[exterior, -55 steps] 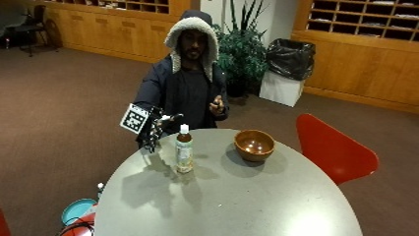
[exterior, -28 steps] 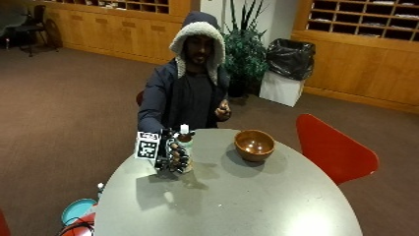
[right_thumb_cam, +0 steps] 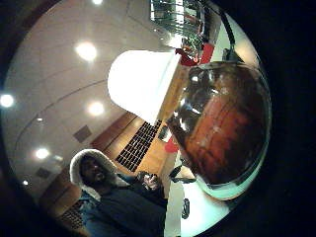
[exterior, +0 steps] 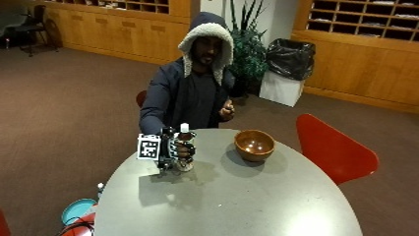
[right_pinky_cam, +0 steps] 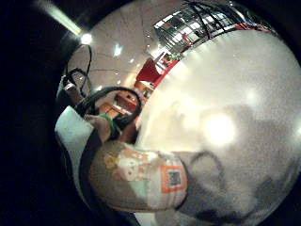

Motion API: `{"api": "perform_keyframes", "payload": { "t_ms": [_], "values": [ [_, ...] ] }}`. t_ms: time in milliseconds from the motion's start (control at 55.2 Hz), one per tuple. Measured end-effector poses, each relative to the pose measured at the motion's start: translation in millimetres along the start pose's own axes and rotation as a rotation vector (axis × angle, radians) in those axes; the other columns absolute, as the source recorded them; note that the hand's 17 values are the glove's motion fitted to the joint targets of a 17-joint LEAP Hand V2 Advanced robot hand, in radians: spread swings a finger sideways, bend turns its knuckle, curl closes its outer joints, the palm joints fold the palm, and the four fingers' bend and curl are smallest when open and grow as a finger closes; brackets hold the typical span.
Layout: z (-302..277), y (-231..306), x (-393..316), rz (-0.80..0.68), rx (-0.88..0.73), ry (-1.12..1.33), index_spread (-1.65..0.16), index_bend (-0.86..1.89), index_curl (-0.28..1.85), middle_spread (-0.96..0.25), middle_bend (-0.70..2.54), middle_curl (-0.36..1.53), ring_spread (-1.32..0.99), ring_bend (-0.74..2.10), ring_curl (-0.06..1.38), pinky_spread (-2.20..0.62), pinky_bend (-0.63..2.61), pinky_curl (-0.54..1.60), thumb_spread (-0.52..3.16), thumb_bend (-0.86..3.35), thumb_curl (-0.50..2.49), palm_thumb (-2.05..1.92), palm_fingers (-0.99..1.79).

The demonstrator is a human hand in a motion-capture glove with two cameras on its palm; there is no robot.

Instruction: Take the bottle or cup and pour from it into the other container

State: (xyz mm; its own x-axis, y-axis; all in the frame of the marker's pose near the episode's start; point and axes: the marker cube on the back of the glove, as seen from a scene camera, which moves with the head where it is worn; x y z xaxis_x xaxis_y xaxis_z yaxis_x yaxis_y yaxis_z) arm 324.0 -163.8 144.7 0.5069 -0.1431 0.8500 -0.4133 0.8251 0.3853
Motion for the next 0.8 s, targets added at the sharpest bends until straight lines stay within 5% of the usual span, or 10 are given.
{"api": "perform_keyframes", "payload": {
  "t_ms": [344,471,798],
  "values": [
    [11.8,-9.3,-67.2,0.028,-0.073,0.096,-0.27,0.12,0.29,-0.22,0.33,0.45,-0.18,0.71,0.44,-0.08,0.47,0.37,0.47,-0.04,0.62,0.89,1.19],
    [32.3,-12.4,-100.2,-0.114,-0.148,0.17,-0.27,0.12,0.29,-0.22,0.33,0.46,-0.18,0.71,0.44,-0.09,0.47,0.37,0.45,-0.04,0.64,0.89,1.19],
    [95.7,-36.6,-160.0,-0.197,-0.393,0.544,-0.26,0.12,0.29,-0.22,0.32,0.47,-0.18,0.71,0.44,-0.1,0.48,0.38,0.43,-0.04,0.66,0.89,1.19]
  ]
}}
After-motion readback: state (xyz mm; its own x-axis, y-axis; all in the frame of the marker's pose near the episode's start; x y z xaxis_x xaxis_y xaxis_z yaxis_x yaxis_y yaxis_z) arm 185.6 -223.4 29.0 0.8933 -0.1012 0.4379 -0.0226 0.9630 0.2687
